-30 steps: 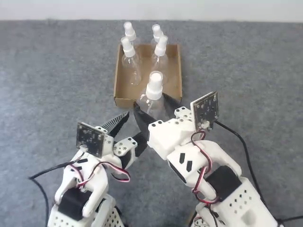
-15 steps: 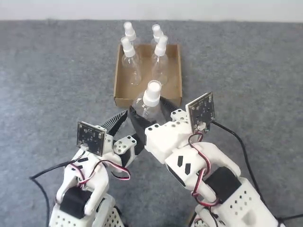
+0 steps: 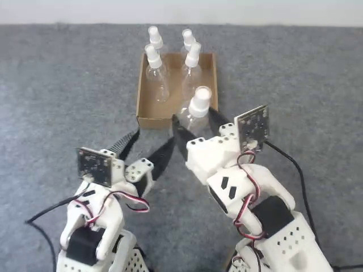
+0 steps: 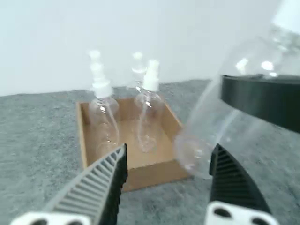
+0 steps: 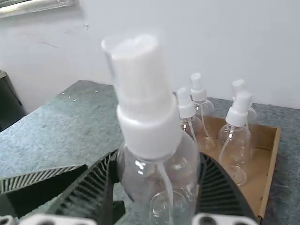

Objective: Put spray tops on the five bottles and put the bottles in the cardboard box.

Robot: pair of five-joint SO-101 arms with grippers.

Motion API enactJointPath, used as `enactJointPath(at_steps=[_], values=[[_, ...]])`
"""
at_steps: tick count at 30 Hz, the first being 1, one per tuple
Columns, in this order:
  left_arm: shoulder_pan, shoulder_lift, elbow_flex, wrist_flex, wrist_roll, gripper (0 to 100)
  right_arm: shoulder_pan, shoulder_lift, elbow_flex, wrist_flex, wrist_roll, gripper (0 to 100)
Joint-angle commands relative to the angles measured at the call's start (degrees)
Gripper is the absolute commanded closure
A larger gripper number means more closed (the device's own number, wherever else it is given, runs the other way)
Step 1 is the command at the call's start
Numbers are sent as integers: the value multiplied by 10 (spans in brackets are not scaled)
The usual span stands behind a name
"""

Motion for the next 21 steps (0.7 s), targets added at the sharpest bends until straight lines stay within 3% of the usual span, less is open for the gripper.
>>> enactJointPath(at_steps=[1,10,21], values=[[-55,-5,-23,-9,-9,735,17,5,-37,2,9,876],[-219,-5,64,-10,-4,735,18,28,-49,-4,45,876],[-280,-6,117,-62,-4,735,87,279,-139,-110,69,876]])
